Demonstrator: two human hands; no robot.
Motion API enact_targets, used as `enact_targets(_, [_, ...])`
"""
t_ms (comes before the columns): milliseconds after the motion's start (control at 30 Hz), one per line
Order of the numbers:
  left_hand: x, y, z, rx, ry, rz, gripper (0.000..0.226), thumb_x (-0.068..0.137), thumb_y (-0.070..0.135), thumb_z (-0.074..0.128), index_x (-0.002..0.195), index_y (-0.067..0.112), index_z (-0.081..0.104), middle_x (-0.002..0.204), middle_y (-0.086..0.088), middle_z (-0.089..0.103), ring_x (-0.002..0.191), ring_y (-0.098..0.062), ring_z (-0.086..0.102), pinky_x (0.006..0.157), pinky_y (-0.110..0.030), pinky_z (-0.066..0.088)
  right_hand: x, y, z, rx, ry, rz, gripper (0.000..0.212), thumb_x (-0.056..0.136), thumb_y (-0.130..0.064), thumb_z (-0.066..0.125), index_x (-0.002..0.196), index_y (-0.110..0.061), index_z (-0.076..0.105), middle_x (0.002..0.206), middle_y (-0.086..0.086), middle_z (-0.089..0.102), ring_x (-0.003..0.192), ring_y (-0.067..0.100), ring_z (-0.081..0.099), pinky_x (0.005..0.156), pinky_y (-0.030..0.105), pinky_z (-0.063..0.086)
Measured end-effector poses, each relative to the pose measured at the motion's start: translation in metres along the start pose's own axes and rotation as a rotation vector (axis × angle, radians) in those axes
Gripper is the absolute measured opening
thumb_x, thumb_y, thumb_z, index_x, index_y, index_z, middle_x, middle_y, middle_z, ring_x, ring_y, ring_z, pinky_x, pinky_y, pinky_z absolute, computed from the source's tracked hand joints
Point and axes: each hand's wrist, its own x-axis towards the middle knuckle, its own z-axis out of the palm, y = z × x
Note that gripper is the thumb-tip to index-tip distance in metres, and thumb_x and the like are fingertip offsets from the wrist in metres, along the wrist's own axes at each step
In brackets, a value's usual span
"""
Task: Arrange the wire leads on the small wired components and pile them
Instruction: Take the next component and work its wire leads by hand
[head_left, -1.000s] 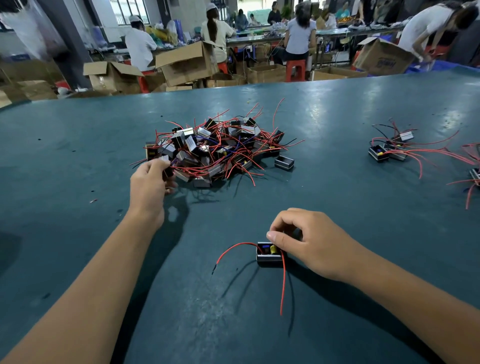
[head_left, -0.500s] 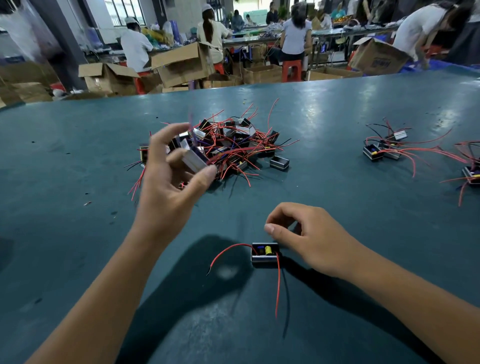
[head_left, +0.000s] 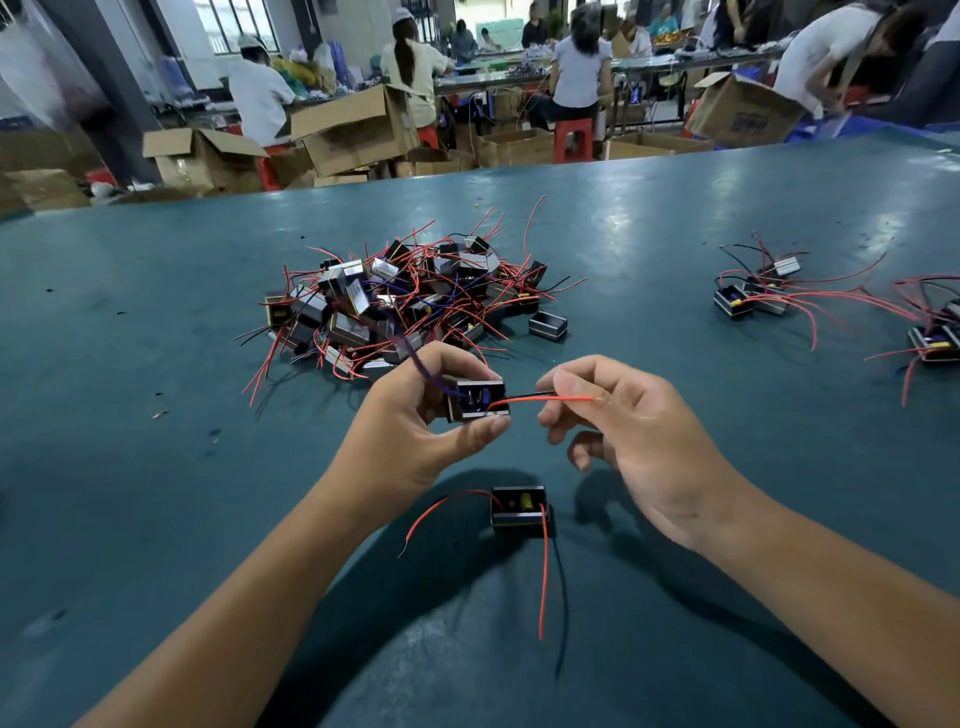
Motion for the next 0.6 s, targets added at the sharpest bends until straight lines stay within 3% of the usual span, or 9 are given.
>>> enact_targets(267, [-0.001, 0.0, -0.004, 0.159, -0.004, 0.062, 0.03, 0.081, 0.019, 0.08, 0.104, 0.015, 0.062, 0.095, 0.004, 0.066, 0.088, -0.021, 0.065, 0.084, -0.039, 0.055, 0.003, -0.005, -0.002, 0.216, 0.012, 0.156, 0.037, 0.079, -0.045, 0.062, 0.086, -0.01, 0.068, 0.07, 0.01, 0.064, 0.057, 0.019, 0.057, 0.043, 0.024, 0.038])
enact_targets(367, [-0.001, -0.001, -0.005, 0.235, 0.006, 0.12, 0.028, 0.081, 0.014, 0.079, 0.104, 0.015, 0.063, 0.094, 0.005, 0.065, 0.086, -0.022, 0.064, 0.08, -0.045, 0.053, 0.005, -0.008, -0.008, 0.216, -0.073, 0.214, 0.041, 0.078, -0.049, 0.07, 0.088, -0.01, 0.068, 0.071, 0.007, 0.063, 0.056, 0.018, 0.057, 0.044, 0.025, 0.038])
enact_targets(467, [0.001, -0.002, -0.007, 0.254, -0.013, 0.164, 0.03, 0.081, 0.007, 0.079, 0.106, 0.01, 0.062, 0.101, -0.002, 0.065, 0.09, -0.026, 0.065, 0.079, -0.05, 0.054, 0.003, -0.007, -0.011, 0.073, -0.166, 0.168, 0.026, 0.078, -0.029, 0.078, 0.091, -0.009, 0.068, 0.073, 0.008, 0.063, 0.059, 0.017, 0.059, 0.044, 0.023, 0.041])
enact_targets(600, [0.001, -0.003, -0.009, 0.26, -0.043, 0.16, 0.03, 0.082, 0.008, 0.08, 0.105, 0.013, 0.062, 0.1, 0.0, 0.065, 0.089, -0.026, 0.065, 0.078, -0.045, 0.055, 0.004, -0.003, -0.01, 0.056, -0.141, 0.117, 0.024, 0.072, -0.014, 0.076, 0.093, -0.004, 0.067, 0.069, 0.006, 0.062, 0.059, 0.014, 0.06, 0.044, 0.019, 0.044])
